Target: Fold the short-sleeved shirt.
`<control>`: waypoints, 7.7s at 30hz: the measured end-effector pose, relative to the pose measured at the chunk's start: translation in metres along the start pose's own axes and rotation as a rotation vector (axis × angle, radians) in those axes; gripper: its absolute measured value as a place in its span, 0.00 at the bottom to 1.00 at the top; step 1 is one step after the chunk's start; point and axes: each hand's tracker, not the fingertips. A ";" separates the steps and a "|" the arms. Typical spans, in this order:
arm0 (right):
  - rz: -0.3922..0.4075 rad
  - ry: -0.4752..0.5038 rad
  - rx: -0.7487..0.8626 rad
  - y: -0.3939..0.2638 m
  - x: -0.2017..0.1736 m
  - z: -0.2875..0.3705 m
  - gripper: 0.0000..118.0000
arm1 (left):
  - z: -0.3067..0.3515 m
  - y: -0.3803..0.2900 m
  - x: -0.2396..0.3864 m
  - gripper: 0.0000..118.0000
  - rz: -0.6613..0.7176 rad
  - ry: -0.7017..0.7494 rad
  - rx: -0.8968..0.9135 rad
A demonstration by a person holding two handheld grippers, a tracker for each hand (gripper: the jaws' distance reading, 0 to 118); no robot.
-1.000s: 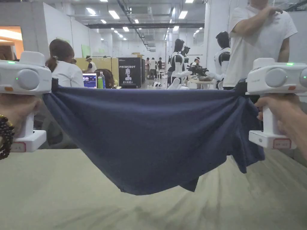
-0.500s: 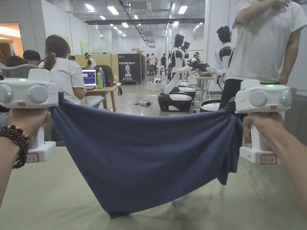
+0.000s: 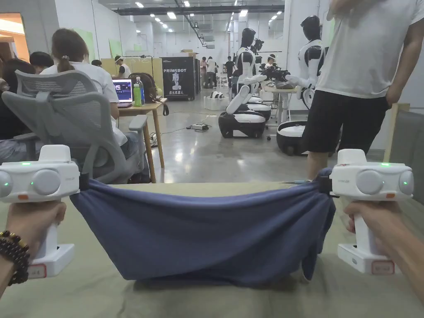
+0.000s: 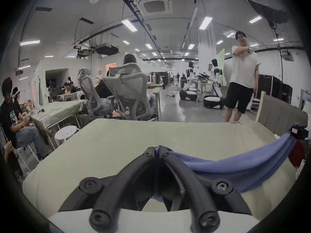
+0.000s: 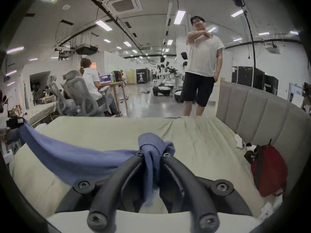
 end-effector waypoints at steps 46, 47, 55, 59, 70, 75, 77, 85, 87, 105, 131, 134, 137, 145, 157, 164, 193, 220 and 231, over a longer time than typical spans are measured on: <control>0.124 0.037 -0.179 -0.207 0.013 0.153 0.00 | 0.173 -0.241 -0.020 1.00 -0.015 -0.095 -0.357; 0.125 0.038 -0.181 -0.208 0.014 0.154 0.00 | 0.167 -0.245 -0.022 0.92 -0.014 -0.085 -0.391; 0.122 0.050 -0.209 -0.220 0.012 0.148 0.00 | 0.150 -0.270 -0.019 0.28 -0.047 -0.059 -0.481; 0.123 0.052 -0.224 -0.221 0.013 0.147 0.00 | 0.160 -0.264 -0.017 0.03 0.163 -0.158 -0.456; 0.230 0.085 -0.214 -0.167 -0.003 0.101 0.00 | 0.146 -0.197 0.006 0.03 -0.028 -0.137 -0.353; 0.239 0.198 -0.242 -0.119 -0.022 0.017 0.43 | 0.103 -0.173 0.030 0.03 -0.090 -0.162 -0.339; 0.200 0.279 -0.330 -0.108 -0.028 -0.028 0.87 | 0.090 -0.170 0.039 0.03 -0.095 -0.170 -0.332; 0.280 0.162 -0.557 -0.126 -0.041 -0.152 0.65 | 0.055 -0.184 0.049 0.03 -0.087 -0.204 -0.346; 0.319 0.163 -0.586 -0.141 -0.044 -0.163 0.42 | 0.049 -0.187 0.047 0.03 -0.070 -0.212 -0.357; 0.189 -0.015 -0.104 0.142 0.007 0.019 0.00 | 0.064 0.031 0.032 0.03 -0.076 -0.212 -0.056; 0.054 -0.210 0.318 0.323 0.050 0.096 0.01 | 0.024 0.259 0.068 0.03 0.000 -0.150 0.210; 0.055 -0.192 0.285 0.294 0.049 0.067 0.01 | 0.009 0.223 0.069 0.03 -0.006 -0.147 0.169; 0.032 -0.164 0.223 0.245 0.046 0.039 0.01 | -0.018 0.173 0.066 0.03 0.004 -0.145 0.088; -0.011 -0.156 0.020 0.136 0.053 -0.009 0.01 | -0.051 0.063 0.059 0.03 0.013 -0.202 -0.064; 0.089 -0.004 -0.013 0.020 0.048 0.145 0.01 | 0.103 -0.022 0.020 0.03 -0.025 -0.242 -0.011; 0.067 0.072 -0.126 -0.127 0.047 0.226 0.01 | 0.190 -0.146 -0.022 0.03 0.050 -0.292 -0.107; 0.002 0.050 -0.243 -0.247 0.054 0.271 0.86 | 0.259 -0.250 -0.052 0.93 0.118 -0.210 -0.239; 0.055 -0.047 -0.271 -0.258 0.030 0.277 0.00 | 0.235 -0.285 -0.016 0.83 -0.031 -0.144 -0.346; 0.054 -0.040 -0.315 -0.269 0.039 0.261 0.00 | 0.251 -0.297 -0.002 0.03 -0.040 -0.176 -0.376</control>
